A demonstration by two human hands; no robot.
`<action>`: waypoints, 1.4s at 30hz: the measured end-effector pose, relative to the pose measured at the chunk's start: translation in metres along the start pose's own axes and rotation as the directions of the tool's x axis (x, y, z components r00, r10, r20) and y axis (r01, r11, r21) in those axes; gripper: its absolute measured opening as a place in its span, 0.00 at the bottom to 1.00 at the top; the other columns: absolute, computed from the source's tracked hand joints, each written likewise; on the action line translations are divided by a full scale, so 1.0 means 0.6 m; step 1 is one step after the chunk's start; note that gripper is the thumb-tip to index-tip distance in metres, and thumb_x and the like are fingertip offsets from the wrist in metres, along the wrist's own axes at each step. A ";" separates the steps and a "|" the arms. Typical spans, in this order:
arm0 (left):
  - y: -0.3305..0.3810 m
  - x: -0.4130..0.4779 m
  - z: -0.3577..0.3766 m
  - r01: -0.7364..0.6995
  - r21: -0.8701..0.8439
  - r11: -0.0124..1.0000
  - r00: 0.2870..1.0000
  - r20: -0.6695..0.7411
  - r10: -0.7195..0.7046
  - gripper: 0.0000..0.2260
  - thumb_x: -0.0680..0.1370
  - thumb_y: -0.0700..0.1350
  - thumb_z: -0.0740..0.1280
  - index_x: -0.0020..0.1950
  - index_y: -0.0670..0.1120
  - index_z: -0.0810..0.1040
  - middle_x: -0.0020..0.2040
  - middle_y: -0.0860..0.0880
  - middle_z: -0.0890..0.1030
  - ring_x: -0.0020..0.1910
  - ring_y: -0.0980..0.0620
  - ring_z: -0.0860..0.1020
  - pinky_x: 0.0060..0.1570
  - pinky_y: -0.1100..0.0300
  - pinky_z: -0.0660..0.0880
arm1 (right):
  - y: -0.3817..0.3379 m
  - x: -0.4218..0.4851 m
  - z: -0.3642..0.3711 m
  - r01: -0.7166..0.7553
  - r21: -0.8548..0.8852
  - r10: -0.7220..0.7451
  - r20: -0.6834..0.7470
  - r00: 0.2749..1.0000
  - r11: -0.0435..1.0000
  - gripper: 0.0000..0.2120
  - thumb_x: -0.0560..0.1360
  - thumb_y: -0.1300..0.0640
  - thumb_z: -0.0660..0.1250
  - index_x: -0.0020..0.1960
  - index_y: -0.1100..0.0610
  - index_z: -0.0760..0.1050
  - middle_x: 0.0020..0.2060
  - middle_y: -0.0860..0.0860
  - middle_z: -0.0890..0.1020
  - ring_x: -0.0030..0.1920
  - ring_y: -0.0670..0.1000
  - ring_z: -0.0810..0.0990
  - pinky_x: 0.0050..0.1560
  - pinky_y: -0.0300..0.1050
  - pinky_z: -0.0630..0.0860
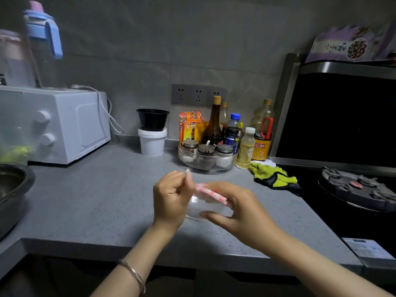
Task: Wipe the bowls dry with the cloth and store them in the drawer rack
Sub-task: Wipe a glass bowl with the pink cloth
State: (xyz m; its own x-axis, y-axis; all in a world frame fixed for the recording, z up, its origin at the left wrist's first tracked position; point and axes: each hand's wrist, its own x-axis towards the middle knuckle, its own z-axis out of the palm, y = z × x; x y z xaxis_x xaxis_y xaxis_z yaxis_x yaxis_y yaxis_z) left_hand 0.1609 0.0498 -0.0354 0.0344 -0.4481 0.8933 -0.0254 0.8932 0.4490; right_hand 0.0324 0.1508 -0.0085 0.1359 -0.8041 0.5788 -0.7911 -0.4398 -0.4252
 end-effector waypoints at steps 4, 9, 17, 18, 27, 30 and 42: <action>0.008 -0.006 -0.001 0.315 -0.091 0.945 0.945 -0.063 -0.321 0.23 0.76 0.56 0.58 0.24 0.49 0.59 0.22 0.53 0.60 0.24 0.58 0.58 0.25 0.57 0.56 | -0.019 -0.015 -0.003 -0.059 -0.003 0.059 -0.016 0.998 0.998 0.26 0.75 0.33 0.48 0.72 0.35 0.59 0.71 0.29 0.58 0.70 0.31 0.57 0.68 0.33 0.61; 0.022 -0.005 0.006 0.411 -0.104 0.906 0.909 -0.028 -0.415 0.26 0.81 0.45 0.61 0.23 0.49 0.60 0.19 0.54 0.60 0.21 0.58 0.58 0.24 0.62 0.56 | -0.008 0.007 -0.003 0.013 -0.326 -0.086 -0.209 0.974 0.945 0.20 0.76 0.38 0.56 0.56 0.48 0.77 0.61 0.44 0.73 0.59 0.44 0.71 0.58 0.44 0.71; 0.051 0.011 0.011 0.550 -0.213 0.807 0.827 0.005 -0.562 0.24 0.80 0.43 0.60 0.24 0.47 0.60 0.19 0.55 0.59 0.21 0.59 0.57 0.23 0.66 0.56 | -0.013 0.024 0.003 -0.003 0.181 0.038 -0.193 0.981 0.983 0.13 0.75 0.41 0.61 0.41 0.50 0.74 0.27 0.51 0.79 0.25 0.48 0.78 0.26 0.47 0.76; 0.052 0.011 0.011 0.584 -0.242 0.775 0.800 0.007 -0.601 0.24 0.80 0.44 0.61 0.24 0.47 0.60 0.20 0.55 0.59 0.22 0.58 0.58 0.24 0.64 0.56 | -0.011 0.022 0.006 0.019 0.247 0.041 -0.234 0.971 0.969 0.13 0.75 0.43 0.62 0.40 0.52 0.76 0.26 0.51 0.79 0.24 0.46 0.77 0.24 0.43 0.75; 0.017 0.012 0.004 0.757 -0.313 0.574 0.639 0.170 -0.750 0.18 0.81 0.50 0.58 0.34 0.44 0.70 0.31 0.45 0.71 0.33 0.50 0.70 0.36 0.62 0.69 | 0.016 0.021 0.001 -0.021 0.529 0.211 -0.302 0.930 0.848 0.25 0.72 0.42 0.62 0.33 0.64 0.72 0.26 0.48 0.73 0.28 0.42 0.70 0.31 0.32 0.67; 0.038 0.026 -0.003 0.565 -0.114 0.817 0.808 0.276 -0.521 0.24 0.80 0.56 0.54 0.29 0.45 0.73 0.26 0.47 0.74 0.27 0.57 0.72 0.31 0.67 0.70 | 0.010 0.034 -0.023 -0.056 0.485 0.185 -0.222 0.957 0.873 0.21 0.74 0.45 0.66 0.31 0.59 0.73 0.22 0.48 0.73 0.25 0.43 0.70 0.29 0.36 0.68; 0.056 -0.026 -0.007 0.731 -0.442 0.519 0.624 0.126 -0.771 0.24 0.67 0.65 0.66 0.36 0.42 0.73 0.36 0.43 0.72 0.37 0.46 0.69 0.39 0.52 0.65 | 0.023 0.009 0.006 -0.113 0.664 0.265 -0.133 0.955 0.740 0.36 0.68 0.35 0.67 0.39 0.72 0.69 0.33 0.71 0.71 0.33 0.54 0.71 0.39 0.45 0.68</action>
State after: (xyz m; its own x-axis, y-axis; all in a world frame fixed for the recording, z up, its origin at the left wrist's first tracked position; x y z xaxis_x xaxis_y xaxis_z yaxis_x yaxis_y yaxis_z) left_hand 0.1640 0.0866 -0.0343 -0.0850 -0.9732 0.2135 0.4540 0.1529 0.8778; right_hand 0.0244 0.1388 -0.0135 -0.1588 -0.8314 0.5324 -0.2047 -0.4998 -0.8416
